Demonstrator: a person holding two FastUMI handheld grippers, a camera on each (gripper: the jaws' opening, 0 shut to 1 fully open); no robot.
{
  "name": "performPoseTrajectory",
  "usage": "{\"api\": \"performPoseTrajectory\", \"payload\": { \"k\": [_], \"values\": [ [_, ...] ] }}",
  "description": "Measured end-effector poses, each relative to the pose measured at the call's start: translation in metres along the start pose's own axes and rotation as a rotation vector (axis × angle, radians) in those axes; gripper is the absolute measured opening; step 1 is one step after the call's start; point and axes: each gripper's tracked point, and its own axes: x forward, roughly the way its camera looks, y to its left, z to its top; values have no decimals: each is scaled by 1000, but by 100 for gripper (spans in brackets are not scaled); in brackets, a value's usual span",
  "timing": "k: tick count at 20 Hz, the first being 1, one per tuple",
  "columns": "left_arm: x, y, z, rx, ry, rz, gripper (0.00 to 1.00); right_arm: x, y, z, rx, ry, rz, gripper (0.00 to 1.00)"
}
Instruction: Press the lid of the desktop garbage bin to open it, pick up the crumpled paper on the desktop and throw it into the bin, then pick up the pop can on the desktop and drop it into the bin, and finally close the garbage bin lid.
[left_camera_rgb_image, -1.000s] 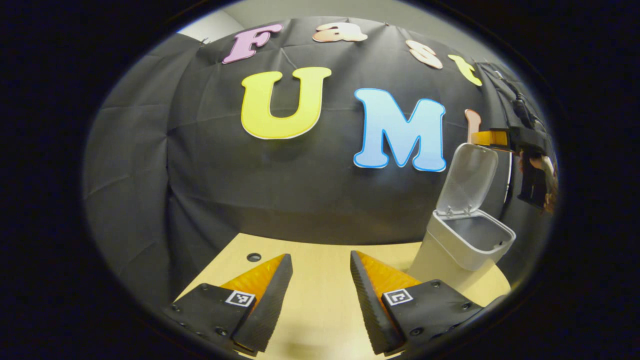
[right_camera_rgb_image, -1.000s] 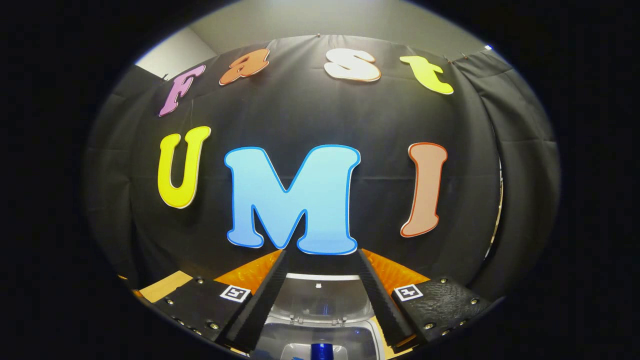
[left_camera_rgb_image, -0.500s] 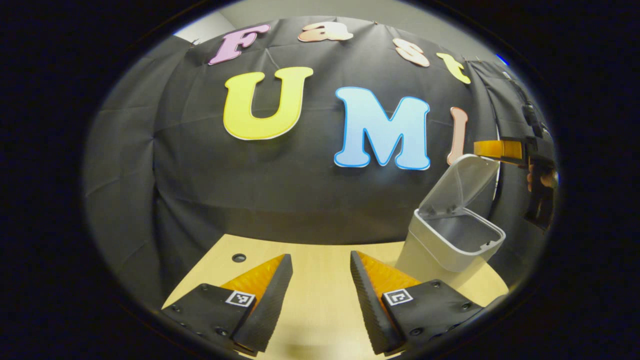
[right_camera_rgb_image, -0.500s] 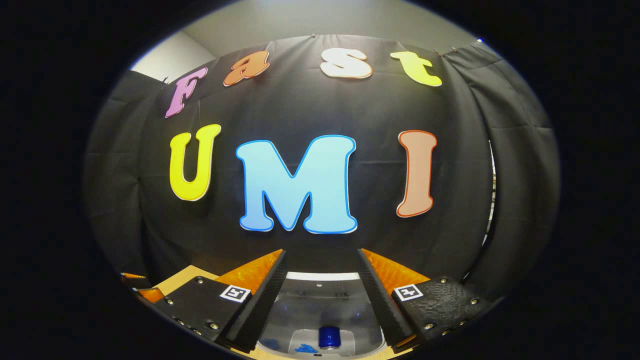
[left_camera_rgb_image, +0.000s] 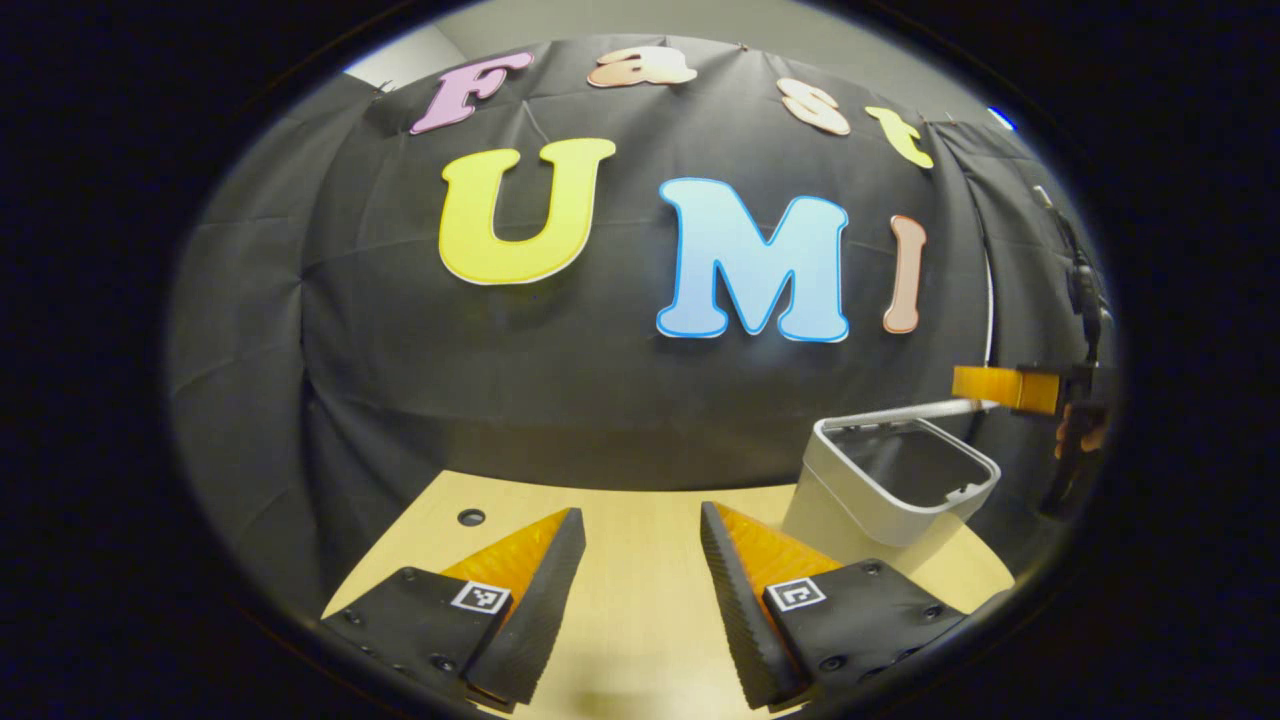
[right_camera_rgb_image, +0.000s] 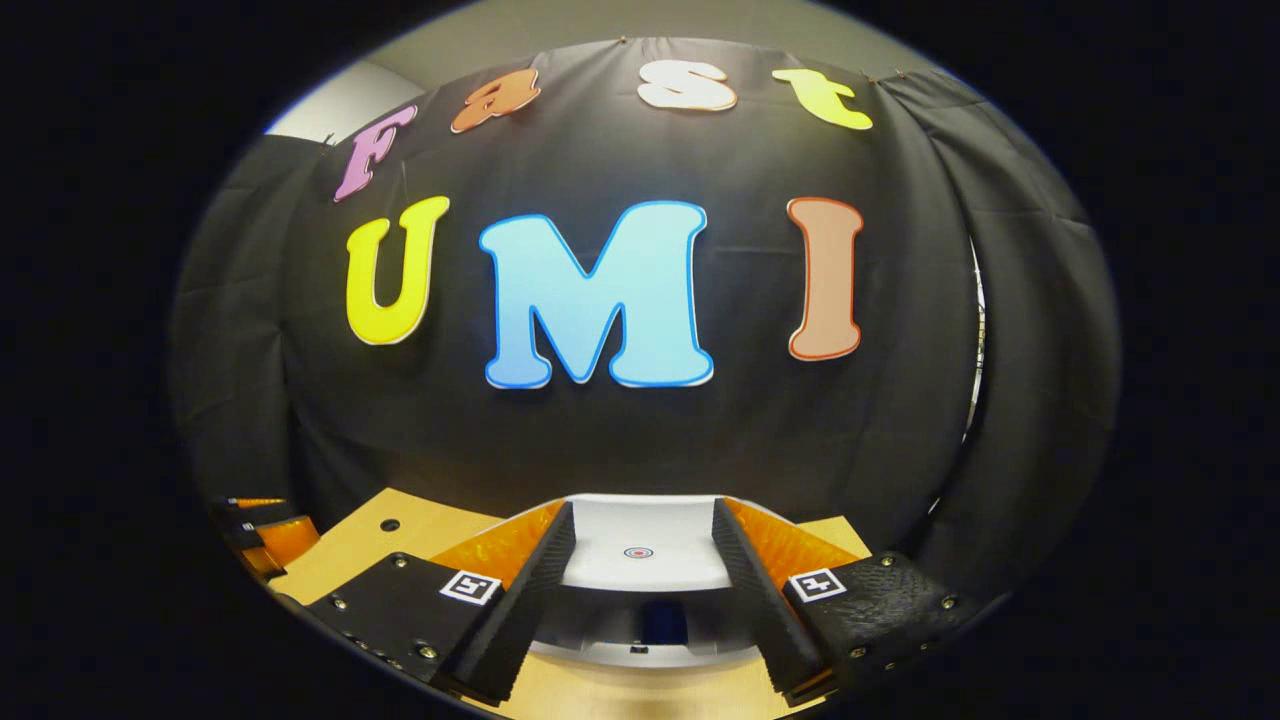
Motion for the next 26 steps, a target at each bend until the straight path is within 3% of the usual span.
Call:
{"api": "performPoseTrajectory", "payload": {
  "k": [9, 26],
  "values": [
    [-10, -2, -1, -15, -5, 6, 78, 1, 1, -63, -15, 88, 4, 89],
    [-13, -2, 2, -12, -18, 14, 80, -2, 3, -65, 9, -22, -1, 90]
  ]
}}
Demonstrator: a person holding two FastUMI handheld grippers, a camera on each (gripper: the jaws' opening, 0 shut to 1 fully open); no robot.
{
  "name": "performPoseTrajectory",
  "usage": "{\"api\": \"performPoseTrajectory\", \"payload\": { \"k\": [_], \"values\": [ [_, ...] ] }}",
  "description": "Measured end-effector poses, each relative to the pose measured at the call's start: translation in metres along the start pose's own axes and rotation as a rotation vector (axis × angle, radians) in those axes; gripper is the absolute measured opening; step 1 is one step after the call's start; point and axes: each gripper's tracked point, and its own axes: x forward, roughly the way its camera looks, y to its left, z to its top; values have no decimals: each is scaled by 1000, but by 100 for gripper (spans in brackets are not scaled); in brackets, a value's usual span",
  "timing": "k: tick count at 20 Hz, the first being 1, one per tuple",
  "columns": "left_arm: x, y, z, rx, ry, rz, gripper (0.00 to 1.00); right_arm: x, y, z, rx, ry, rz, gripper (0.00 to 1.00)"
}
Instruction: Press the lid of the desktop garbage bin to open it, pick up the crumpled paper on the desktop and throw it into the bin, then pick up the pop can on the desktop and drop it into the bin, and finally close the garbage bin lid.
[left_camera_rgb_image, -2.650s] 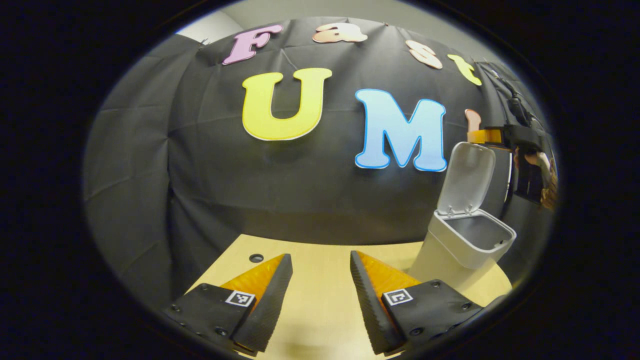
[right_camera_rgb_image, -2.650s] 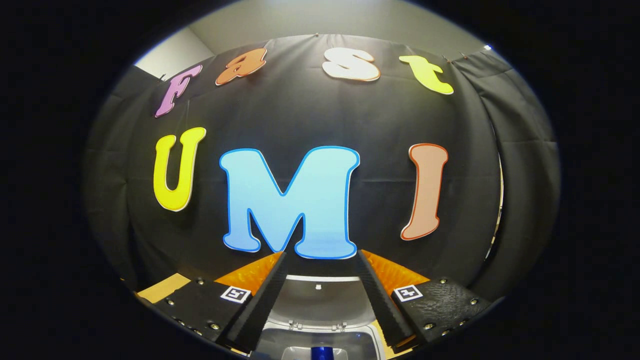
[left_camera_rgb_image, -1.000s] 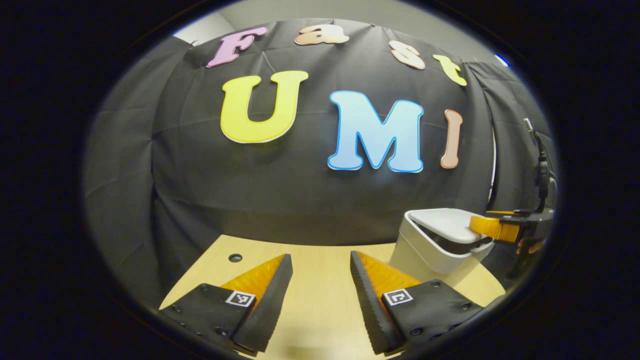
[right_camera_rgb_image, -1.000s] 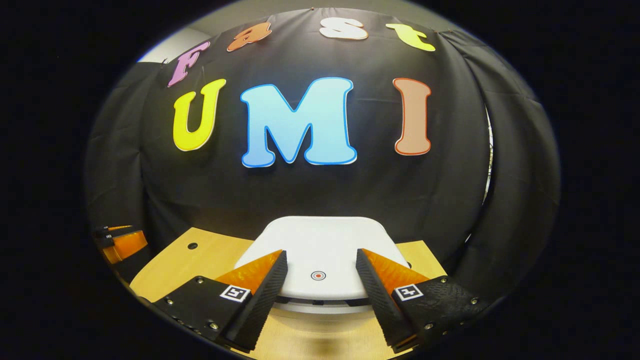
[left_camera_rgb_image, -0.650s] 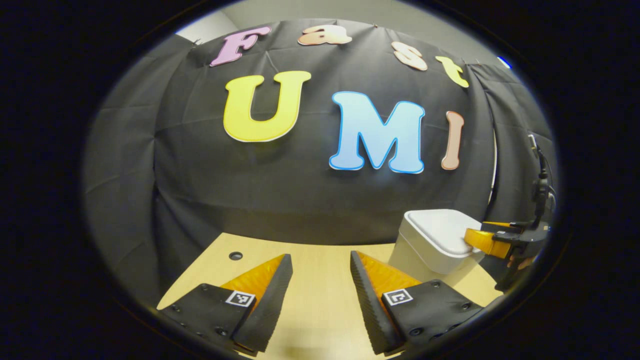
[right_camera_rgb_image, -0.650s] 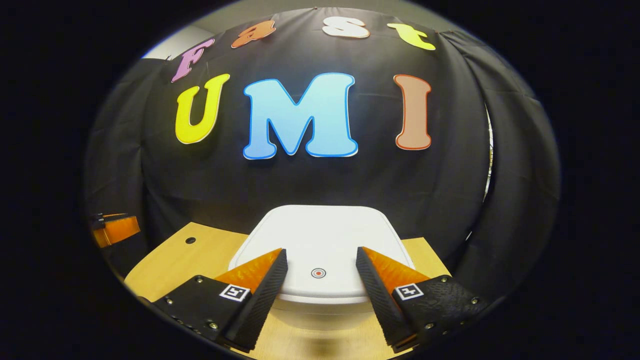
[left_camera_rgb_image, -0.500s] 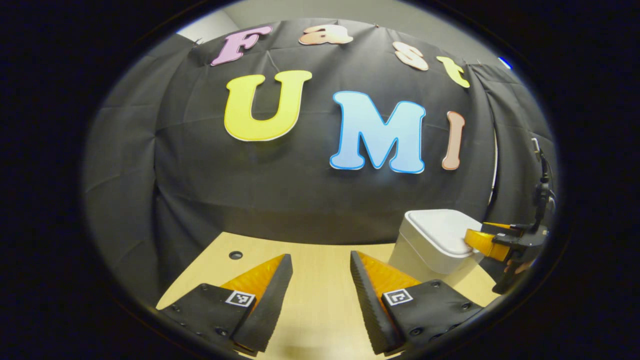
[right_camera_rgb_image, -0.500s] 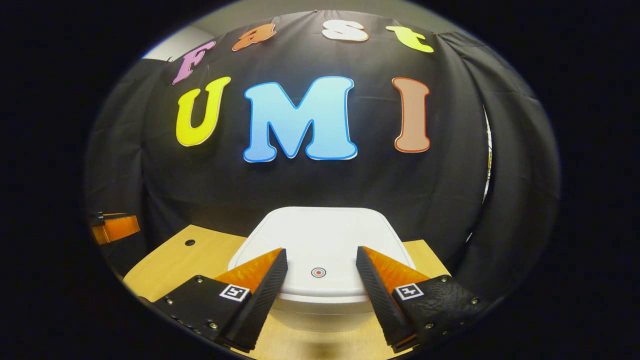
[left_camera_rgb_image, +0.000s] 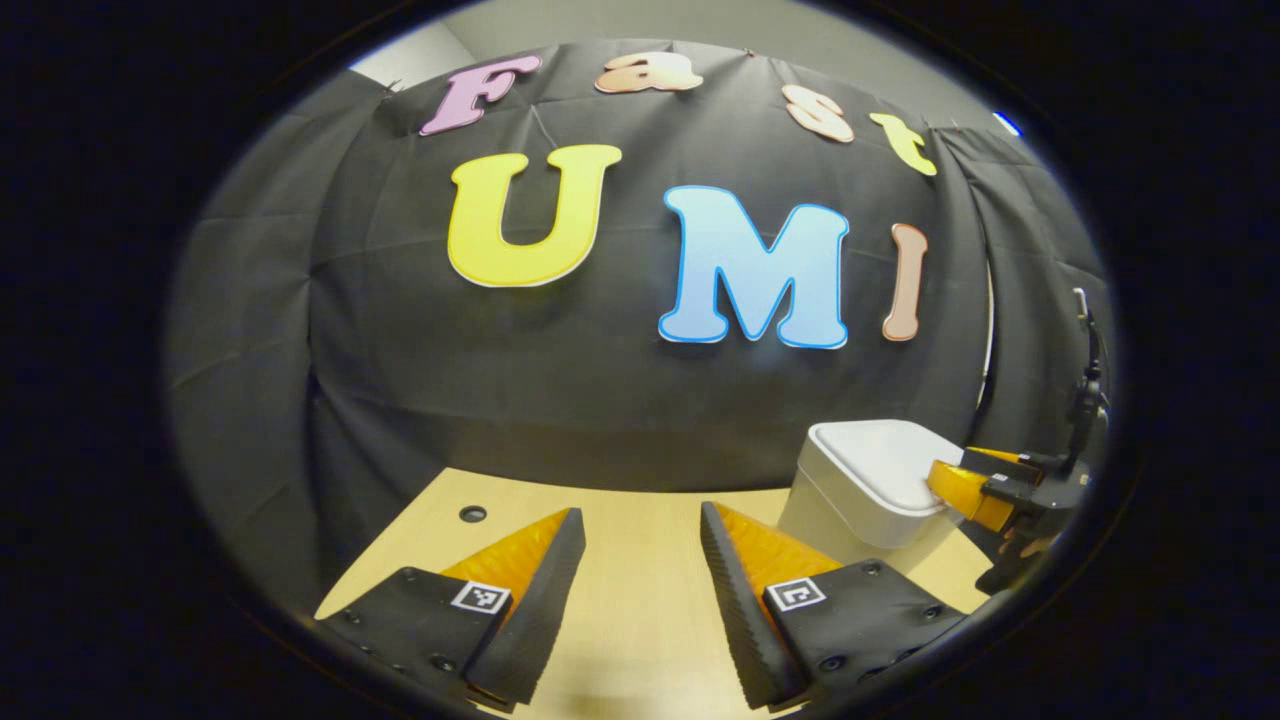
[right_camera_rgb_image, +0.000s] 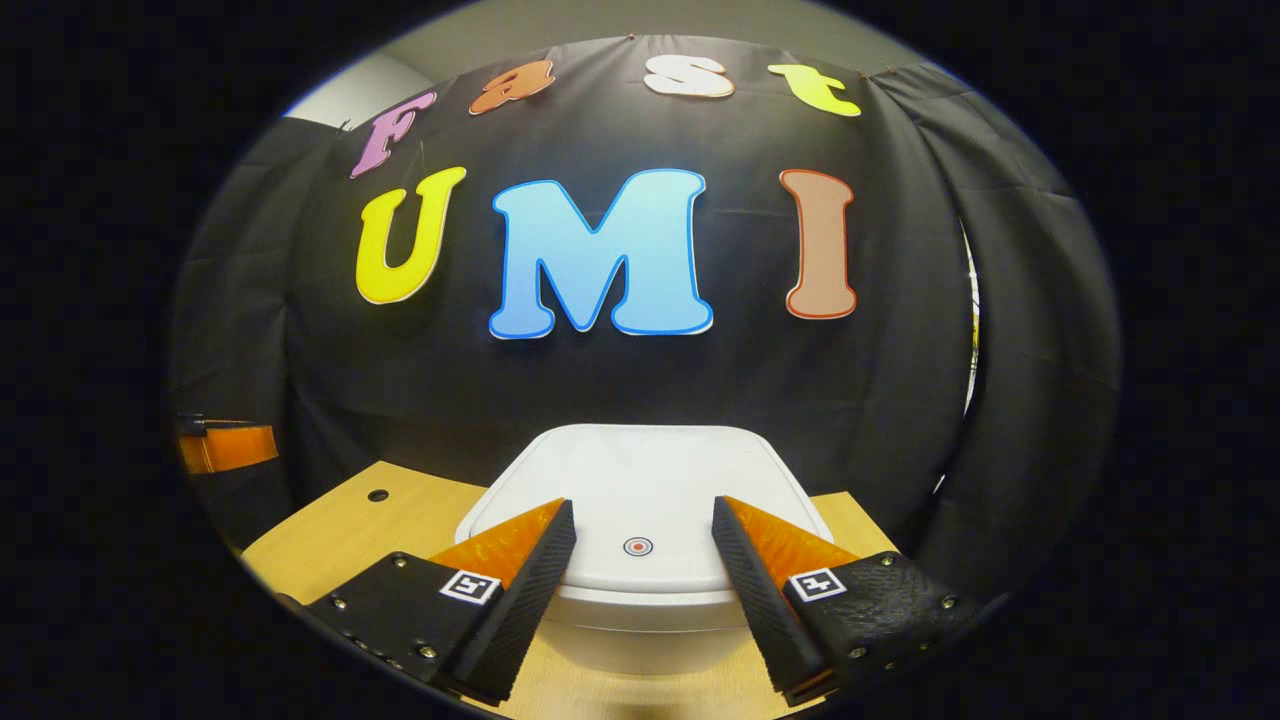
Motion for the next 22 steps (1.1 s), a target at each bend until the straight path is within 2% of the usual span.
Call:
{"api": "performPoseTrajectory", "payload": {
  "k": [4, 7, 10, 11, 12, 17, 18, 22],
  "values": [
    [-1, 2, 9, 2, -21, -1, 80, -7, 5, 4, -9, 23, 0, 90],
    [-5, 1, 23, 18, -51, -2, 77, -23, 12, 21, -12, -16, -3, 90],
    [-15, -7, 37, 31, -86, -14, 80, -44, 23, 40, -1, -59, 8, 90],
    [-20, -10, 40, 39, -96, -15, 77, -52, 24, 46, 1, -72, 6, 87],
    [-25, -14, 43, 42, -105, -21, 80, -61, 26, 52, 7, -88, 5, 90],
    [-57, -45, 49, 70, -133, -71, 80, -115, 30, 77, 34, -165, -35, 90],
    [-61, -53, 49, 91, -136, -86, 77, -123, 28, 80, 36, -177, -49, 90],
    [-79, -96, 45, 121, -140, -158, 78, -157, 12, 91, 46, -222, -85, 90]
  ]
}}
